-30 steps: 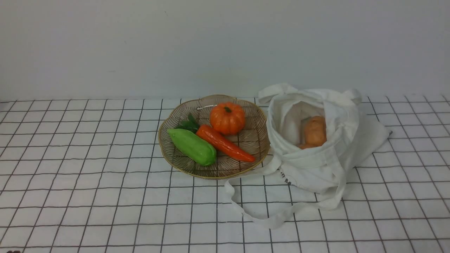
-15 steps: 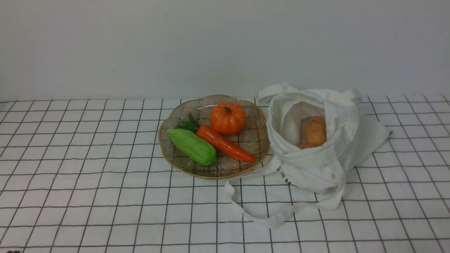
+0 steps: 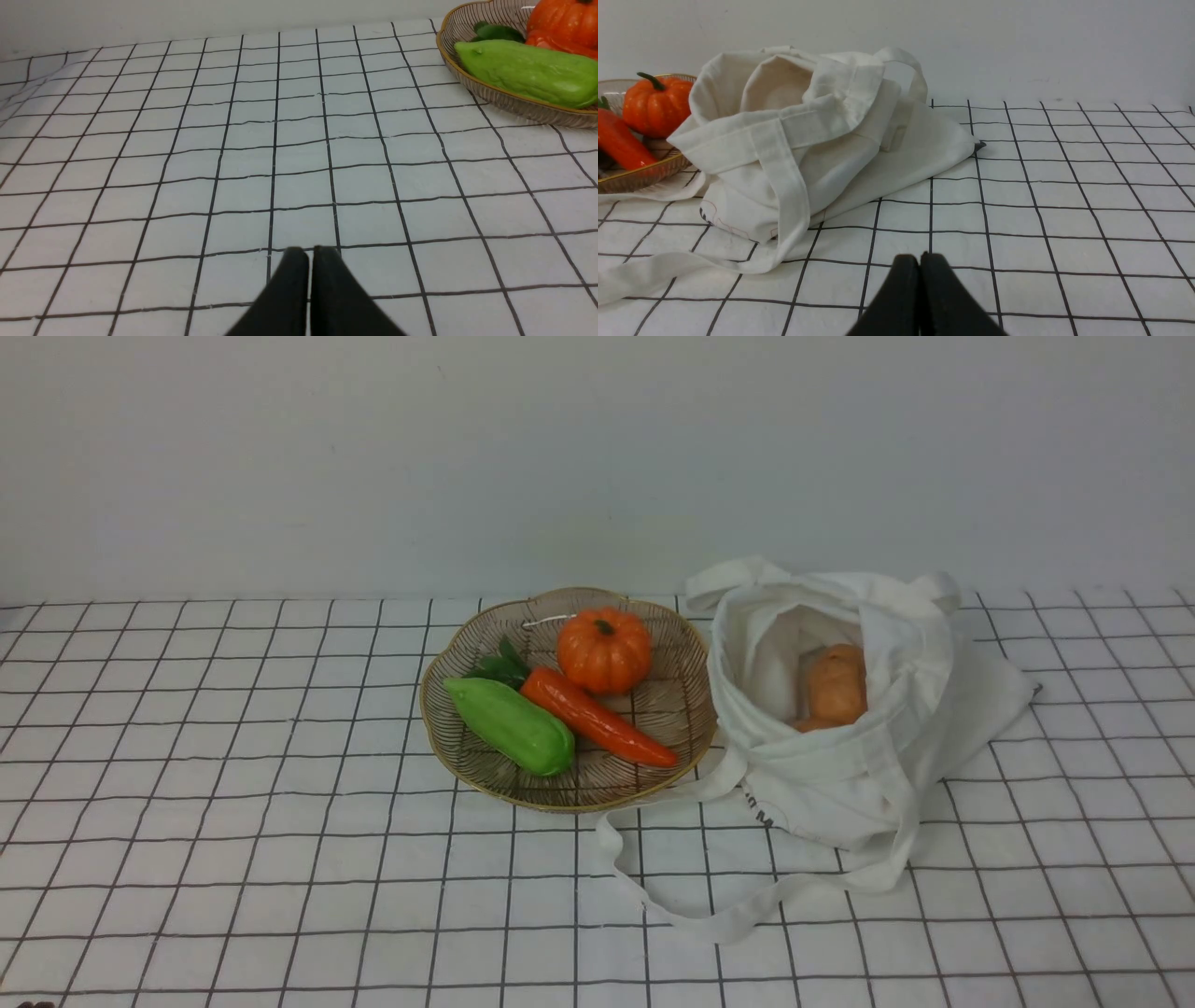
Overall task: Take vegetables from bag on white checkered tablecloth place on plate.
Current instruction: 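Reach into the bag and grasp the item inside with the right gripper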
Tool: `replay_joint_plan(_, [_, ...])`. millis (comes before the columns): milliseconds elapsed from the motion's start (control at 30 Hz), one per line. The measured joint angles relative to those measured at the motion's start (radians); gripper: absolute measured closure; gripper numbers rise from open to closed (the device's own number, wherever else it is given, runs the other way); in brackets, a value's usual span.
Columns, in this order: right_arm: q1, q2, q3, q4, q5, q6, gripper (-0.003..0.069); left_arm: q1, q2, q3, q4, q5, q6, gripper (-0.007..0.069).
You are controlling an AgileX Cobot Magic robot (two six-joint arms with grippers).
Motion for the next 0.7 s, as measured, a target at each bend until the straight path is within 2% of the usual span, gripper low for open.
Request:
replay_joint_plan(333, [0.000,0.000,0.000,-0.002,0.000,0.000,0.0673,0.000,0.000,0.000,0.000,0.000,0.000,0.0632])
replay_joint_plan(467, [0.000,0.000,0.000,0.069,0.000,0.051,0.0673,0.000,0.000,0.000,0.000,0.000,0.000,0.0632])
replay_joint_plan(500, [0.000,0.000,0.000,0.208,0.003,0.132,0.0673,0.000,0.000,0.000,0.000,0.000,0.000,0.0632])
replay_joint_plan(533, [0.000,0.000,0.000,0.225,0.004,0.142,0.0673,0.000,0.000,0.000,0.000,0.000,0.000,0.0632])
replay_joint_plan(600, [0.000,0.000,0.002,0.443,0.009,0.244,0.0673,0.000,0.000,0.000,0.000,0.000,0.000,0.0632])
replay_joint_plan(700, [0.000,0.000,0.001,0.618,0.006,0.305,0.0673,0.000,0.000,0.000,0.000,0.000,0.000,0.0632])
